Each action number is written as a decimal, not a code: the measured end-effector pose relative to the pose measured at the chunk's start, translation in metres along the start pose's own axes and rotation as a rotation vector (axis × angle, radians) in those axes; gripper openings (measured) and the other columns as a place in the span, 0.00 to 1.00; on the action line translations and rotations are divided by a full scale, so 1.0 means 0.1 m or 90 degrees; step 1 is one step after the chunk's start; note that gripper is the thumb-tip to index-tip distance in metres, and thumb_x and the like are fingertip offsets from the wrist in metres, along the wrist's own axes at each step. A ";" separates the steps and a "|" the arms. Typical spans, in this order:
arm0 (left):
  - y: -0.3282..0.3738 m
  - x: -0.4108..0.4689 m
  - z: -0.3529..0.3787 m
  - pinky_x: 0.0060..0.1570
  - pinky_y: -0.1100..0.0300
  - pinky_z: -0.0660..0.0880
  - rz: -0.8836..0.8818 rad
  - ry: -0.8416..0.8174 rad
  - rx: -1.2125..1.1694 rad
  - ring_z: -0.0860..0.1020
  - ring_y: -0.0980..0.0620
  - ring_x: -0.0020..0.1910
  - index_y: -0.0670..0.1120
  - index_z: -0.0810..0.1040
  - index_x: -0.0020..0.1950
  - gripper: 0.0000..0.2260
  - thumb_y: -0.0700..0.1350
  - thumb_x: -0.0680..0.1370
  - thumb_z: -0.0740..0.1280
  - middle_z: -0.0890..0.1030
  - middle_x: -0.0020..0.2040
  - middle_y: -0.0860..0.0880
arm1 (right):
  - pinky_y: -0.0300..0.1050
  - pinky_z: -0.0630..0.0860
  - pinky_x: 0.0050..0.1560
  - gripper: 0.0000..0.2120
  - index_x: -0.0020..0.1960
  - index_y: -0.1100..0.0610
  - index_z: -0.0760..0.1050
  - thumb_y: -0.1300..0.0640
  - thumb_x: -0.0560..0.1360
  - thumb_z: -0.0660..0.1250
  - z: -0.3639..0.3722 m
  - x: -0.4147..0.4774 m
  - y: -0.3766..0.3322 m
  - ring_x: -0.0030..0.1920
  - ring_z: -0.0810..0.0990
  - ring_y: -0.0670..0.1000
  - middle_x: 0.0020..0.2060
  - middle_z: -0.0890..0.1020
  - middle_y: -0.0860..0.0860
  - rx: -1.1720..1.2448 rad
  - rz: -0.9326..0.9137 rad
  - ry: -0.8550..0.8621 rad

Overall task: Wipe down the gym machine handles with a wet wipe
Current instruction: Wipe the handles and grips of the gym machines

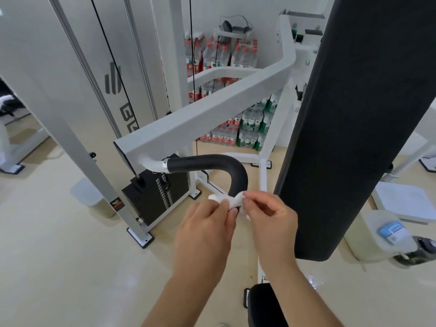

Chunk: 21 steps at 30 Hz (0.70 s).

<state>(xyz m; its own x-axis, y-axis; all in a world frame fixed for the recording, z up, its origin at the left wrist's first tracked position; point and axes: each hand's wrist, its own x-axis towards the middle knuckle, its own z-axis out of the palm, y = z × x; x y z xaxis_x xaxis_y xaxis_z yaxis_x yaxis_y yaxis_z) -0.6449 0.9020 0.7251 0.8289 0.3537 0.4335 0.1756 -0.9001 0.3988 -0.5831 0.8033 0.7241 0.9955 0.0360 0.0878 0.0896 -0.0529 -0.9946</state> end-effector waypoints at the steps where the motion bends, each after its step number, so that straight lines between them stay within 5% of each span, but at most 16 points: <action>1: 0.04 0.07 0.02 0.35 0.63 0.67 -0.001 0.002 0.003 0.74 0.50 0.37 0.47 0.82 0.46 0.18 0.53 0.79 0.56 0.78 0.38 0.52 | 0.37 0.79 0.45 0.10 0.44 0.51 0.84 0.66 0.71 0.71 0.00 0.08 -0.03 0.44 0.83 0.46 0.41 0.84 0.47 -0.007 -0.008 0.011; 9: 0.01 -0.05 0.06 0.38 0.67 0.61 -0.034 0.070 -0.055 0.73 0.51 0.35 0.45 0.84 0.44 0.15 0.51 0.77 0.61 0.78 0.36 0.52 | 0.35 0.78 0.42 0.16 0.39 0.41 0.81 0.64 0.70 0.73 0.05 -0.28 0.07 0.41 0.83 0.45 0.37 0.84 0.42 0.006 0.007 0.022; 13: 0.10 0.17 0.13 0.36 0.65 0.63 -0.036 0.079 -0.081 0.73 0.50 0.35 0.45 0.82 0.40 0.16 0.51 0.78 0.60 0.77 0.36 0.51 | 0.43 0.81 0.48 0.10 0.46 0.47 0.82 0.62 0.73 0.70 0.10 0.08 -0.05 0.45 0.82 0.44 0.42 0.85 0.44 -0.010 0.028 0.078; 18: 0.06 0.02 0.17 0.51 0.64 0.68 -0.040 0.025 -0.137 0.71 0.53 0.50 0.46 0.80 0.60 0.14 0.47 0.78 0.62 0.78 0.54 0.52 | 0.31 0.78 0.46 0.09 0.47 0.38 0.78 0.52 0.73 0.71 0.10 -0.12 -0.19 0.46 0.81 0.40 0.41 0.83 0.38 -0.075 -0.047 -0.033; 21: 0.11 -0.01 0.14 0.53 0.67 0.67 -0.019 0.005 -0.175 0.71 0.54 0.51 0.48 0.81 0.59 0.12 0.44 0.77 0.64 0.76 0.55 0.54 | 0.38 0.79 0.40 0.05 0.48 0.52 0.82 0.53 0.75 0.69 0.11 0.15 -0.19 0.38 0.80 0.44 0.36 0.82 0.45 -0.262 -0.105 -0.015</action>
<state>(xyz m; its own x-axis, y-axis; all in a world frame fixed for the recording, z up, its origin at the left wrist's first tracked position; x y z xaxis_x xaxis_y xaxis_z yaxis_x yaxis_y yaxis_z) -0.6366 0.8883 0.7171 0.8211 0.3820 0.4241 0.0484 -0.7870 0.6151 -0.5706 0.8162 0.7437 0.9664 0.0991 0.2372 0.2565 -0.4377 -0.8618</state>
